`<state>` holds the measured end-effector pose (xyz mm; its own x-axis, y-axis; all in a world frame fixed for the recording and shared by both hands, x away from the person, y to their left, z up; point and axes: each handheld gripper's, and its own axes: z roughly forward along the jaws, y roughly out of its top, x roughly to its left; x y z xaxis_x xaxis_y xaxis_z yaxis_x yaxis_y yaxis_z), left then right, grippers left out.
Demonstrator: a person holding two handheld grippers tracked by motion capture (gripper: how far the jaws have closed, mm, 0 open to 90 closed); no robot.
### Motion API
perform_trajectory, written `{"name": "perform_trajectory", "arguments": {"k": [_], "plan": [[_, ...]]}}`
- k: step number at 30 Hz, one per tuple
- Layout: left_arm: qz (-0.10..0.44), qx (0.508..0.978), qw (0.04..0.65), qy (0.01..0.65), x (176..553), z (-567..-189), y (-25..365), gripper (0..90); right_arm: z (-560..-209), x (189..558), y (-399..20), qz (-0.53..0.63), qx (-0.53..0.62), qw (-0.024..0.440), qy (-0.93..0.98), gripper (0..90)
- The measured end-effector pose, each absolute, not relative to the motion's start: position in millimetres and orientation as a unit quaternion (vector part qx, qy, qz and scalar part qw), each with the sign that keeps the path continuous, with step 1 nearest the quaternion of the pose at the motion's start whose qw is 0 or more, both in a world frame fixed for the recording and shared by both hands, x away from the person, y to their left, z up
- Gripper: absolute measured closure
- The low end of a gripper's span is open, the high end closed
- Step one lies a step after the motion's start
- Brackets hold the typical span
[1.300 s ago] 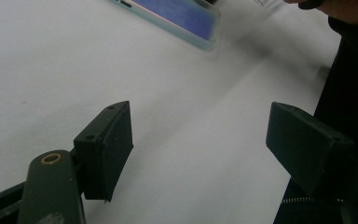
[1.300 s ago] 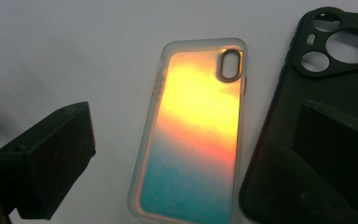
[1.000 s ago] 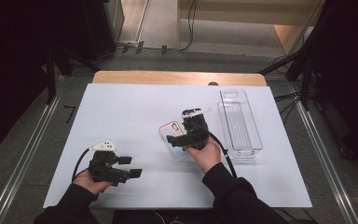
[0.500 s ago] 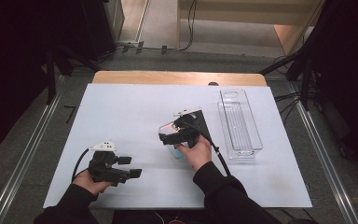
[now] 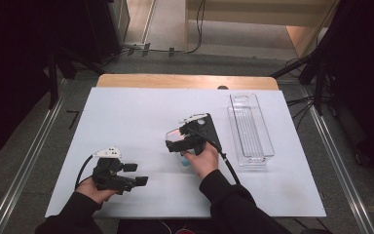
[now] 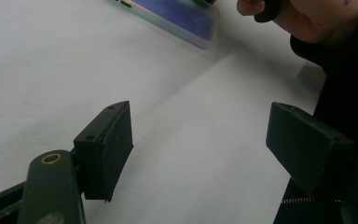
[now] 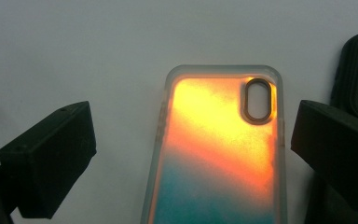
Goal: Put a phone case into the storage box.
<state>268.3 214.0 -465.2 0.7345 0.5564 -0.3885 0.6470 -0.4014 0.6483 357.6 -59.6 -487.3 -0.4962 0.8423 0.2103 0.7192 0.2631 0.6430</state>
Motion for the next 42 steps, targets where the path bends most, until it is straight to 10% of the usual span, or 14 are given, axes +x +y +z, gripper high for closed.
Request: {"name": "perform_trajectory", "arguments": {"k": [42], "plan": [[-0.056, 0.835, 0.411, 0.36, 268, -465, 214, 23.3, -495, 359, -64, 0.337, 0.496, 0.096, 0.795, 6.7]]}}
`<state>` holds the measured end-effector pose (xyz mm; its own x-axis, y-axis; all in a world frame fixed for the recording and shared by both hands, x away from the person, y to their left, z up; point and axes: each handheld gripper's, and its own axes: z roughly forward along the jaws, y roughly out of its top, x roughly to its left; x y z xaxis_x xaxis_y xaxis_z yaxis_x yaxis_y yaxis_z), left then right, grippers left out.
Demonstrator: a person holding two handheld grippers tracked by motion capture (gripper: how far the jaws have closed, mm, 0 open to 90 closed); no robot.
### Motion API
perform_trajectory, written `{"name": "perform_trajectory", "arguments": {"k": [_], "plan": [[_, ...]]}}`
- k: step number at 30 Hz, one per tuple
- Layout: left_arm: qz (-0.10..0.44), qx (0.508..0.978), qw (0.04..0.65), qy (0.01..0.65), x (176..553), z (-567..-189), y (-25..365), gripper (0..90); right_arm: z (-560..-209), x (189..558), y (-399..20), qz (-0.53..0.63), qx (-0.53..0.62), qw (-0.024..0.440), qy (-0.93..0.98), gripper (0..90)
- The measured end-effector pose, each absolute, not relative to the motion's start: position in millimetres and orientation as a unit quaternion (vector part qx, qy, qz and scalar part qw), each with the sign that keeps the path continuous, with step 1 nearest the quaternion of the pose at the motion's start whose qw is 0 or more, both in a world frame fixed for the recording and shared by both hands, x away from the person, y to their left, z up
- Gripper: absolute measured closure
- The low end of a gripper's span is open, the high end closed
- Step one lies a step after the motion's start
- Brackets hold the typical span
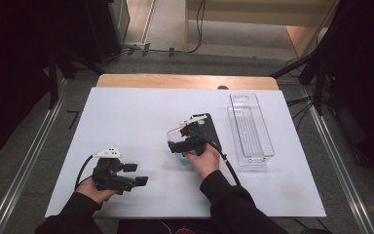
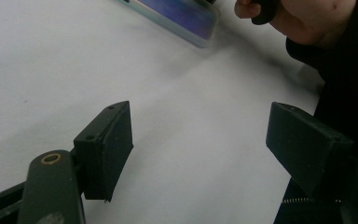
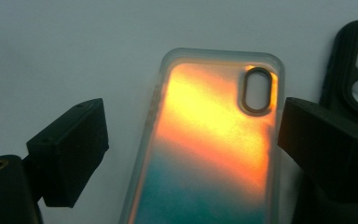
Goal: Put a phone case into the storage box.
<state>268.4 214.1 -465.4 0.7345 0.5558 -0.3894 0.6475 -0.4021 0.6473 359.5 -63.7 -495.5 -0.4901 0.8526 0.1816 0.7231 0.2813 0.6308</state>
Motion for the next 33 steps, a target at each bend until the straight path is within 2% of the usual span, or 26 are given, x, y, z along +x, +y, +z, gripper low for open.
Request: {"name": "perform_trajectory", "arguments": {"k": [5, 15, 18, 33], "plan": [[-0.055, 0.835, 0.411, 0.361, 268, -465, 214, 23.3, -504, 363, -64, 0.314, 0.498, 0.09, 0.803, 6.7], [-0.055, 0.835, 0.411, 0.361, 269, -466, 214, 23.3, -508, 354, -56, 0.287, 0.477, 0.13, 0.82, 6.8], [-0.056, 0.836, 0.411, 0.36, 268, -465, 214, 23.3, -509, 352, -54, 0.281, 0.475, 0.146, 0.821, 9.6], [-0.055, 0.836, 0.41, 0.361, 269, -465, 214, 23.3, -509, 351, -57, 0.291, 0.479, 0.148, 0.815, 13.6]]}}
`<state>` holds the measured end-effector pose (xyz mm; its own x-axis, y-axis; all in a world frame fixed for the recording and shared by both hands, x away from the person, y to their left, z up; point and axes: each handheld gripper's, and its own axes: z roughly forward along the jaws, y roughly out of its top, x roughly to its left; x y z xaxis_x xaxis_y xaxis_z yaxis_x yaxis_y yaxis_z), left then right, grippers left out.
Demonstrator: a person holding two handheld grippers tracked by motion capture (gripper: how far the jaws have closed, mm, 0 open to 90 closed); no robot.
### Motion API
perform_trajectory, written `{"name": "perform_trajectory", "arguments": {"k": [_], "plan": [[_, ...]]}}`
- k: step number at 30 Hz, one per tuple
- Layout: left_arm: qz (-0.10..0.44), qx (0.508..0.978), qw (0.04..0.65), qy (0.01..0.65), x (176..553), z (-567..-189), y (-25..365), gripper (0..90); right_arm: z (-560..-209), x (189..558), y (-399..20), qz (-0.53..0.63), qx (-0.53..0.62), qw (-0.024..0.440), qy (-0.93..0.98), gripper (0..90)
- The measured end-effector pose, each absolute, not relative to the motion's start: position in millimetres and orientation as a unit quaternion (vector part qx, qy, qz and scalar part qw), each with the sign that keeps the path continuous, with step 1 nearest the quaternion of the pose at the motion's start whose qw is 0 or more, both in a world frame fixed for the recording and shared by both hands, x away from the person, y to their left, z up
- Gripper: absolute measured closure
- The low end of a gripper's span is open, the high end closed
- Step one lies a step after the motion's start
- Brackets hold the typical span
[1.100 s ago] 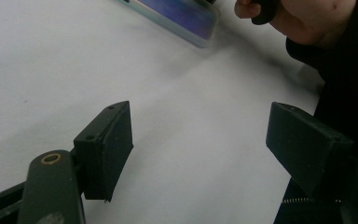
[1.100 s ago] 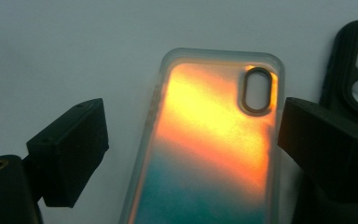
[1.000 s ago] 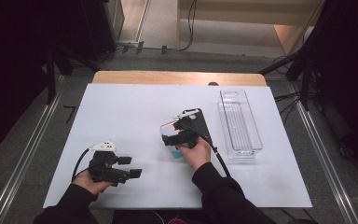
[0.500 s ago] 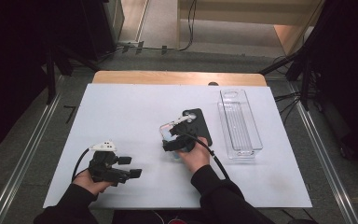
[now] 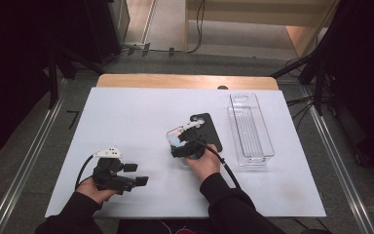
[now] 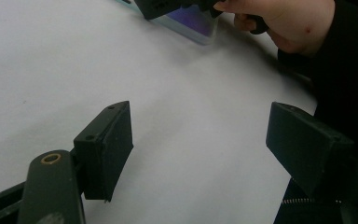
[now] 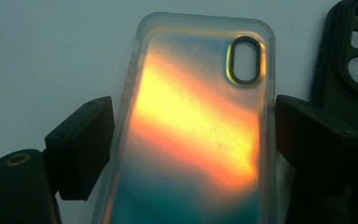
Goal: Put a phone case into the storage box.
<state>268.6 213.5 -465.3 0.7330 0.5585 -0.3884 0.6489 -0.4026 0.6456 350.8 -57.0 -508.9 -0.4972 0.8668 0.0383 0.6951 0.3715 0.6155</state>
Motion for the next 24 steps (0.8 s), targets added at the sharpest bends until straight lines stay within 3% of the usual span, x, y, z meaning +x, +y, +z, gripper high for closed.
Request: {"name": "perform_trajectory", "arguments": {"k": [7, 24], "plan": [[-0.056, 0.835, 0.411, 0.361, 269, -466, 214, 23.3, -509, 350, -58, 0.296, 0.478, 0.148, 0.814, 14.1], [-0.057, 0.826, 0.418, 0.373, 270, -463, 214, 23.3, -486, 350, -72, 0.343, 0.483, 0.094, 0.8, 14.3]]}}
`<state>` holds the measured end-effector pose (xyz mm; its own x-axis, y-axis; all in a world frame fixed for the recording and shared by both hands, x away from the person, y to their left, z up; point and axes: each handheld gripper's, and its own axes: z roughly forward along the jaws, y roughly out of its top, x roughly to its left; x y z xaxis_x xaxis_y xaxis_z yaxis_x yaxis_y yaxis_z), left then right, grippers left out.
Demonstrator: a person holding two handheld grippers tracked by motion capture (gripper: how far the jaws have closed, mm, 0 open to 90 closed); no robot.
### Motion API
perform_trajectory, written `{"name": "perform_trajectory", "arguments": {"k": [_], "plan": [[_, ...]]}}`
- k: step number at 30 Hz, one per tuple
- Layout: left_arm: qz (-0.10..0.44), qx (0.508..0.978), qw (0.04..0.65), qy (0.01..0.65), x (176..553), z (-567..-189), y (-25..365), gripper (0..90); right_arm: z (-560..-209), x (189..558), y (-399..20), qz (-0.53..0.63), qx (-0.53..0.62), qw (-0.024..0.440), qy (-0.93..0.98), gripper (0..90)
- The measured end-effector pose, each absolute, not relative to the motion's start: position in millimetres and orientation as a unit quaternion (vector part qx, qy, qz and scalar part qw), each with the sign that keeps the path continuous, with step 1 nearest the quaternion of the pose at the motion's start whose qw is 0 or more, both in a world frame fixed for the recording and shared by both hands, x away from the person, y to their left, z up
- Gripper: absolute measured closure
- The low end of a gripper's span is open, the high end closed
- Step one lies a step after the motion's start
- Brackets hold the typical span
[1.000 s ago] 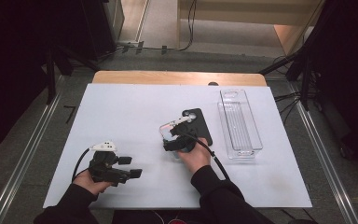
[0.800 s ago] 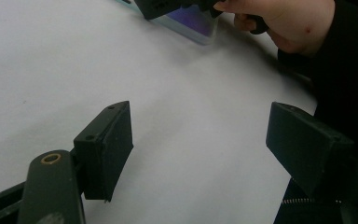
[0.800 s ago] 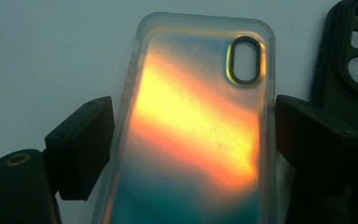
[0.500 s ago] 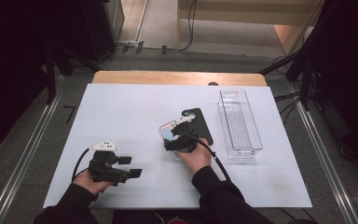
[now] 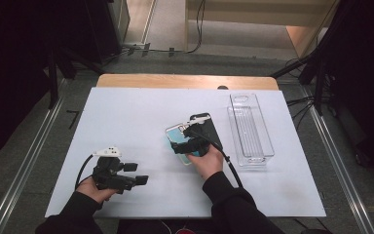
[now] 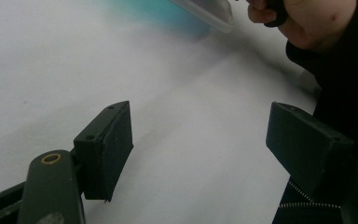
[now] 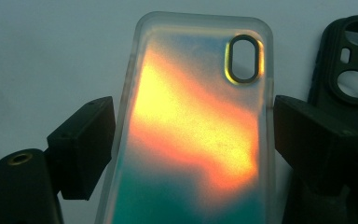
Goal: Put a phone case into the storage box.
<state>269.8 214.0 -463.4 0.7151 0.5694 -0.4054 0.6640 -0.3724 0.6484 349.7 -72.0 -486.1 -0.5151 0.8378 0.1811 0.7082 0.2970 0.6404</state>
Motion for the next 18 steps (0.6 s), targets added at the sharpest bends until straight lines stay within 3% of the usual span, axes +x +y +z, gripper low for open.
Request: {"name": "perform_trajectory", "arguments": {"k": [18], "plan": [[-0.072, 0.807, 0.438, 0.39, 271, -448, 201, 23.2, -442, 323, -103, 0.389, 0.458, 0.061, 0.797, 14.2]]}}
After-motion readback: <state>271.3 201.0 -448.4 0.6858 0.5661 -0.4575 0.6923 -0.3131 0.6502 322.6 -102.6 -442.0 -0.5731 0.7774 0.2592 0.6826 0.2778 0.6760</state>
